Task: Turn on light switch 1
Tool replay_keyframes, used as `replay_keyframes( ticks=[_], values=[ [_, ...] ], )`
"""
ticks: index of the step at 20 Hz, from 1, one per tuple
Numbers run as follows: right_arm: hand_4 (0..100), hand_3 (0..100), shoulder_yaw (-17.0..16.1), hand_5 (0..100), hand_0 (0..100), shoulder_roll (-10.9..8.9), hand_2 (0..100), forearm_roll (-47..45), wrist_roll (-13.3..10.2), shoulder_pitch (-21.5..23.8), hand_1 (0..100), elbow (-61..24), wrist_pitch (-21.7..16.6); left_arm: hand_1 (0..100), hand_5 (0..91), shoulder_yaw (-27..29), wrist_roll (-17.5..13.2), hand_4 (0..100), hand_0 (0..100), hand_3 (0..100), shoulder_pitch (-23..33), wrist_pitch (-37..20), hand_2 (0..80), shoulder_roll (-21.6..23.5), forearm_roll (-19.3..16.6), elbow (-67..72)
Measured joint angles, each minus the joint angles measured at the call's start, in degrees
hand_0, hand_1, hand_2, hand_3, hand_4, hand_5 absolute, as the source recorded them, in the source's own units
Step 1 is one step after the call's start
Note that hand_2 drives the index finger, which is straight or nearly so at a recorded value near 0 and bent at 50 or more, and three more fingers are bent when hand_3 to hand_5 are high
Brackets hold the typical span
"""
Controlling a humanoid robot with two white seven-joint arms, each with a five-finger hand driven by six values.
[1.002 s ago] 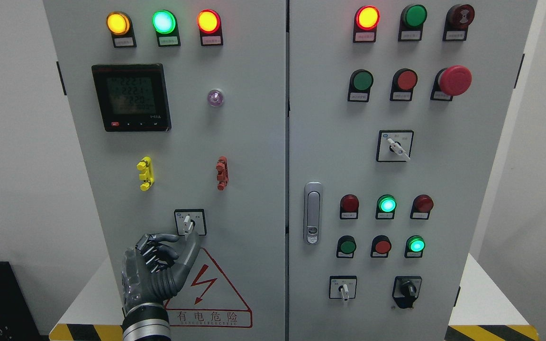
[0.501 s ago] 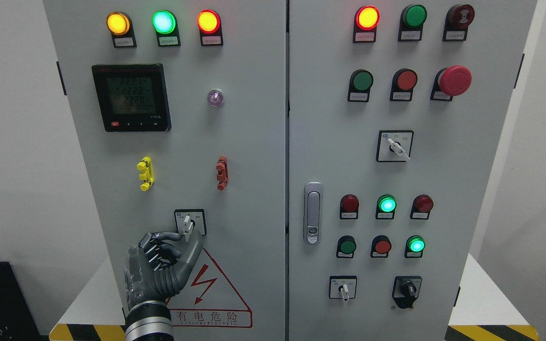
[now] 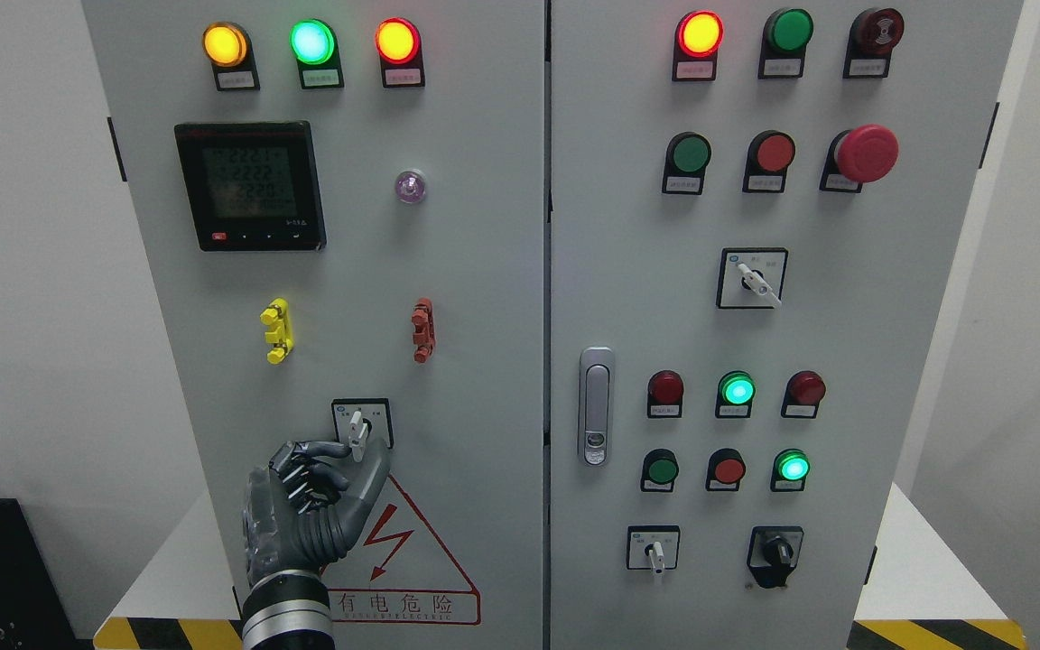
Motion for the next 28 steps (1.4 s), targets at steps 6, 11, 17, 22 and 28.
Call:
replay_keyframes(
  ticks=[6, 11, 17, 22, 28],
  values=[
    [0, 0, 0.0, 0, 0, 0.00, 0, 0.0, 0.0, 0.0, 0, 0.0, 0.0, 75, 77.4, 0.0, 0.0, 88, 13, 88, -0.3, 0.2, 57.8, 0.0, 0.0, 0.1],
    [0, 0, 0.0, 0, 0, 0.00, 0, 0.0, 0.0, 0.0, 0, 0.0, 0.0, 75, 77.8, 0.0, 0.0, 88, 13, 88, -0.5, 0.2, 58.6, 0.0, 0.1, 0.2],
    [0, 0, 0.0, 0, 0, 0.00, 0, 0.0, 0.0, 0.0, 0, 0.0, 0.0, 75, 78.0, -0.1, -0.1, 89, 14, 89, -0.6, 0.4, 58.8, -0.1, 0.1, 0.2],
    [0, 0, 0.0, 0, 0, 0.00, 0, 0.0, 0.0, 0.0, 0, 0.0, 0.0, 74, 79.1, -0.1, -0.2, 89, 15, 90, -0.8, 0.7, 59.7, -0.1, 0.1, 0.2],
    [0, 0, 0.0, 0, 0, 0.00, 0, 0.0, 0.0, 0.0, 0, 0.0, 0.0, 73, 79.3, -0.1, 0.0, 89, 15, 91, -1.0, 0.7, 59.8, -0.1, 0.1, 0.3]
  ],
)
